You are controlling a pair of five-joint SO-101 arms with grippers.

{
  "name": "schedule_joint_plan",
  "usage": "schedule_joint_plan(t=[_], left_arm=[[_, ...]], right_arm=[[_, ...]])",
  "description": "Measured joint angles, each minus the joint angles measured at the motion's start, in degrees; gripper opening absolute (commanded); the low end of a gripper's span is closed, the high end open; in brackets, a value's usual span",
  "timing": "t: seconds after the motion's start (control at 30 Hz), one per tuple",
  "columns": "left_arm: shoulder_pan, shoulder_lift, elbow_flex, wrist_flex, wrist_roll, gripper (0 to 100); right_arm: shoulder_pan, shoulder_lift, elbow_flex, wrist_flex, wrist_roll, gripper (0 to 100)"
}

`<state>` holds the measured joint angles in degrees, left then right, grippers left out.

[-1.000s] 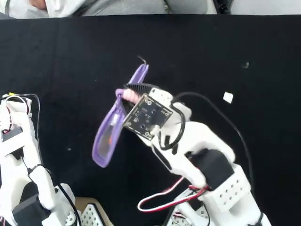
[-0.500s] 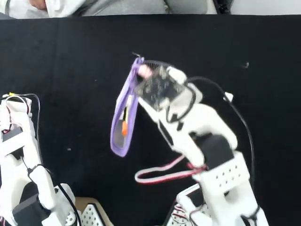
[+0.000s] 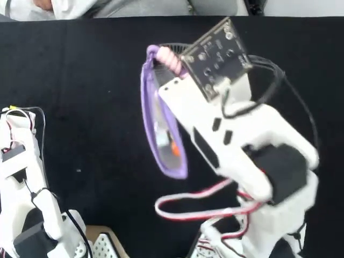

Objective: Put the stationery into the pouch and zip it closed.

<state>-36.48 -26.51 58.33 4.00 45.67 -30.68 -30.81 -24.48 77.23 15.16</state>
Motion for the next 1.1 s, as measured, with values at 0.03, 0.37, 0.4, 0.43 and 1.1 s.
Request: schedule_joint_plan(t=[0.03, 0.37, 0.4, 0.43, 1.1], left_arm=[[0.0, 0.0, 0.0, 0.0, 0.0, 3], [0.0, 0.0, 0.0, 0.0, 0.0, 3], [0.0, 0.0, 0.0, 0.0, 0.0, 3], [0.0, 0.0, 0.0, 0.0, 0.0, 3], [15.4, -1.4, -0.7, 6.8, -15.6, 3]], right_arm=[[-0.4, 0.9, -2.0, 2.1, 0.0, 1.1], [-1.1, 5.6, 0.5, 6.6, -7.2, 1.1], [-1.1, 5.9, 2.5, 5.2, -7.2, 1.1], [-1.1, 6.0, 4.7, 3.6, -7.3, 1.1], [-0.9, 6.0, 24.2, -20.5, -7.1, 1.1]])
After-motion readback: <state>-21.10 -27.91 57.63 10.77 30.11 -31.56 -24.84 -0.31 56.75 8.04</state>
